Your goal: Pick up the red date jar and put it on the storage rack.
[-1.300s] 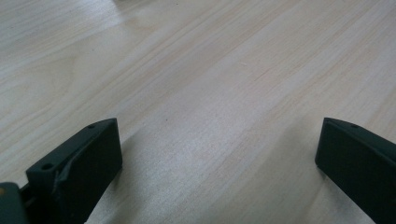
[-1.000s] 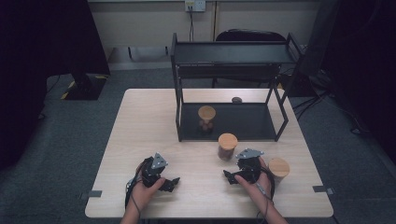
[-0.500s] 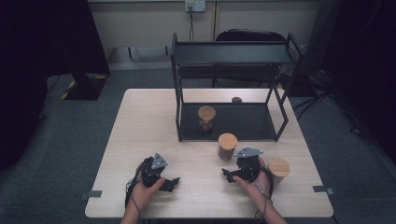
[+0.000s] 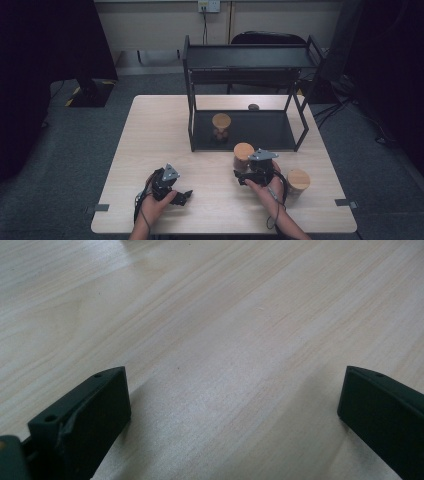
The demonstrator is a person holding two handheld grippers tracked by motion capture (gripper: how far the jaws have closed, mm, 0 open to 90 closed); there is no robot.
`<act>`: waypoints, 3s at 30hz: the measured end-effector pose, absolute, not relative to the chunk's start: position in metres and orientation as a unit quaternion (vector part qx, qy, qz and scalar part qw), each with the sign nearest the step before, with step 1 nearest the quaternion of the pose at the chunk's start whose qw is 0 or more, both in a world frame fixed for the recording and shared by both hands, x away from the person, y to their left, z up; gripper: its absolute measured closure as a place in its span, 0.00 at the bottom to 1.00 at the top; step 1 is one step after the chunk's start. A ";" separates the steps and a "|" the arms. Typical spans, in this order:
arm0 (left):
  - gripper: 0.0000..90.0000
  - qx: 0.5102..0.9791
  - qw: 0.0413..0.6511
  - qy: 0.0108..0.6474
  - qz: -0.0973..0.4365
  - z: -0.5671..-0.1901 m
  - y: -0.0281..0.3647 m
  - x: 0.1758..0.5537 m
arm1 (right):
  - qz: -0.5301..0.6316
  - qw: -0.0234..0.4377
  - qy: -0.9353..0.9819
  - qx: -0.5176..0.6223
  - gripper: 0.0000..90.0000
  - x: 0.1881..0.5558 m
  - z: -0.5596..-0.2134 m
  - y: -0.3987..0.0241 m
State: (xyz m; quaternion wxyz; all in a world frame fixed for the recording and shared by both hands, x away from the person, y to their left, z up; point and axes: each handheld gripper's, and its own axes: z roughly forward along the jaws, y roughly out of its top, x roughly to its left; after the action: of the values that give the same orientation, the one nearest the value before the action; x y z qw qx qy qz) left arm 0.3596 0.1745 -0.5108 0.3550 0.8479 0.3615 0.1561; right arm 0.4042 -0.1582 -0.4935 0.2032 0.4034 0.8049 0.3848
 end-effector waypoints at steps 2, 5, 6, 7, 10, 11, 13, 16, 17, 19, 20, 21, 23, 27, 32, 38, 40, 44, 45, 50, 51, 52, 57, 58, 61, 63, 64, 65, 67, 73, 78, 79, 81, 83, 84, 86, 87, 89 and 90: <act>0.00 0.848 0.355 0.362 0.156 -0.511 0.175 0.360 | 0.388 0.209 0.802 0.404 0.15 0.407 -0.493 -0.158; 0.00 0.848 0.355 0.362 0.156 -0.511 0.175 0.360 | 0.395 0.211 0.797 0.405 0.17 0.412 -0.492 -0.158; 0.00 0.848 0.355 0.361 0.156 -0.511 0.175 0.360 | 0.398 0.209 0.796 0.405 0.17 0.413 -0.492 -0.157; 0.00 0.848 0.355 0.362 0.156 -0.511 0.175 0.360 | 0.399 0.207 0.796 0.405 0.18 0.414 -0.492 -0.157; 0.00 0.848 0.355 0.362 0.156 -0.511 0.175 0.360 | 0.402 0.208 0.794 0.406 0.21 0.418 -0.492 -0.154; 0.00 0.848 0.355 0.362 0.156 -0.511 0.175 0.360 | 0.401 0.209 0.795 0.405 0.20 0.419 -0.492 -0.154; 0.00 0.848 0.355 0.362 0.156 -0.511 0.175 0.360 | 0.398 0.216 0.795 0.403 0.23 0.421 -0.492 -0.152; 0.00 0.848 0.355 0.362 0.156 -0.511 0.175 0.360 | 0.401 0.216 0.793 0.405 0.25 0.423 -0.493 -0.151; 0.00 0.848 0.355 0.362 0.156 -0.511 0.175 0.360 | 0.403 0.214 0.792 0.405 0.25 0.424 -0.493 -0.151; 0.00 0.848 0.355 0.362 0.156 -0.511 0.175 0.360 | 0.403 0.217 0.792 0.404 0.28 0.425 -0.494 -0.151; 0.00 0.848 0.355 0.362 0.156 -0.511 0.175 0.360 | 0.405 0.216 0.792 0.404 0.28 0.425 -0.494 -0.151; 0.00 0.848 0.355 0.362 0.156 -0.511 0.175 0.360 | 0.406 0.215 0.791 0.403 0.28 0.426 -0.494 -0.151; 0.00 0.848 0.355 0.362 0.156 -0.511 0.175 0.360 | 0.409 0.216 0.791 0.401 0.28 0.426 -0.495 -0.151; 0.00 0.848 0.355 0.362 0.156 -0.511 0.175 0.360 | 0.411 0.216 0.791 0.399 0.28 0.426 -0.495 -0.152; 0.00 0.848 0.355 0.362 0.156 -0.511 0.175 0.360 | 0.407 0.219 0.797 0.390 0.28 0.427 -0.494 -0.151; 0.00 0.848 0.355 0.361 0.156 -0.511 0.175 0.360 | 0.409 0.217 0.796 0.389 0.28 0.428 -0.488 -0.151; 0.00 0.848 0.355 0.362 0.156 -0.511 0.175 0.360 | 0.406 0.218 0.799 0.386 0.28 0.428 -0.486 -0.150; 0.00 0.848 0.355 0.362 0.156 -0.511 0.175 0.360 | 0.406 0.217 0.799 0.387 0.28 0.430 -0.482 -0.151; 0.00 0.848 0.355 0.361 0.156 -0.511 0.175 0.360 | 0.406 0.218 0.799 0.385 0.28 0.431 -0.481 -0.151; 0.00 0.848 0.355 0.361 0.156 -0.511 0.175 0.360 | 0.409 0.215 0.798 0.388 0.28 0.434 -0.477 -0.151; 0.00 0.848 0.355 0.361 0.156 -0.511 0.175 0.360 | 0.410 0.216 0.797 0.387 0.28 0.435 -0.477 -0.151; 0.00 0.848 0.355 0.362 0.156 -0.511 0.175 0.360 | 0.409 0.217 0.797 0.387 0.28 0.436 -0.476 -0.151; 0.00 0.848 0.355 0.361 0.156 -0.511 0.175 0.360 | 0.413 0.214 0.795 0.391 0.28 0.440 -0.473 -0.150; 0.00 0.848 0.355 0.361 0.156 -0.511 0.175 0.360 | 0.412 0.215 0.794 0.392 0.28 0.441 -0.473 -0.150; 0.00 0.848 0.355 0.362 0.156 -0.511 0.175 0.360 | 0.414 0.211 0.792 0.397 0.28 0.444 -0.473 -0.149; 0.00 0.848 0.355 0.362 0.156 -0.511 0.175 0.360 | 0.414 0.211 0.790 0.399 0.28 0.446 -0.473 -0.149; 0.00 0.848 0.355 0.362 0.156 -0.511 0.175 0.360 | 0.415 0.209 0.791 0.399 0.28 0.447 -0.473 -0.148; 0.00 0.848 0.355 0.362 0.156 -0.511 0.175 0.360 | 0.416 0.207 0.790 0.401 0.28 0.448 -0.473 -0.149; 0.00 0.848 0.355 0.362 0.156 -0.511 0.175 0.360 | 0.416 0.206 0.788 0.404 0.28 0.451 -0.474 -0.149; 0.00 0.848 0.355 0.362 0.156 -0.511 0.175 0.360 | 0.411 0.213 0.786 0.410 0.28 0.458 -0.470 -0.151; 0.00 0.848 0.355 0.362 0.156 -0.511 0.175 0.360 | 0.411 0.220 0.784 0.410 0.28 0.462 -0.464 -0.150; 0.00 0.848 0.355 0.362 0.156 -0.511 0.175 0.360 | 0.410 0.222 0.784 0.409 0.28 0.463 -0.464 -0.149; 0.00 0.848 0.355 0.362 0.156 -0.511 0.175 0.360 | 0.411 0.219 0.784 0.410 0.28 0.465 -0.463 -0.148; 0.00 0.848 0.355 0.362 0.156 -0.511 0.175 0.360 | 0.411 0.219 0.783 0.411 0.28 0.466 -0.462 -0.146; 0.00 0.848 0.355 0.362 0.156 -0.511 0.175 0.360 | 0.411 0.221 0.784 0.410 0.28 0.467 -0.462 -0.146; 0.00 0.848 0.355 0.362 0.156 -0.511 0.175 0.360 | 0.411 0.220 0.783 0.413 0.28 0.469 -0.462 -0.145; 0.00 0.848 0.355 0.362 0.156 -0.511 0.175 0.360 | 0.410 0.220 0.783 0.413 0.28 0.470 -0.463 -0.145; 0.00 0.848 0.355 0.362 0.156 -0.511 0.175 0.360 | 0.408 0.222 0.782 0.415 0.28 0.473 -0.463 -0.145; 0.00 0.848 0.355 0.362 0.156 -0.511 0.175 0.360 | 0.408 0.223 0.781 0.416 0.28 0.474 -0.463 -0.145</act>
State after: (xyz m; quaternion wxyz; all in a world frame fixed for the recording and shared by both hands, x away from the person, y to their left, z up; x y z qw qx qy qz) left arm 0.3596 0.1745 -0.5108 0.3551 0.8479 0.3616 0.1558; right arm 0.4738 -0.1454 -0.4633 0.2235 0.4156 0.7814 0.4084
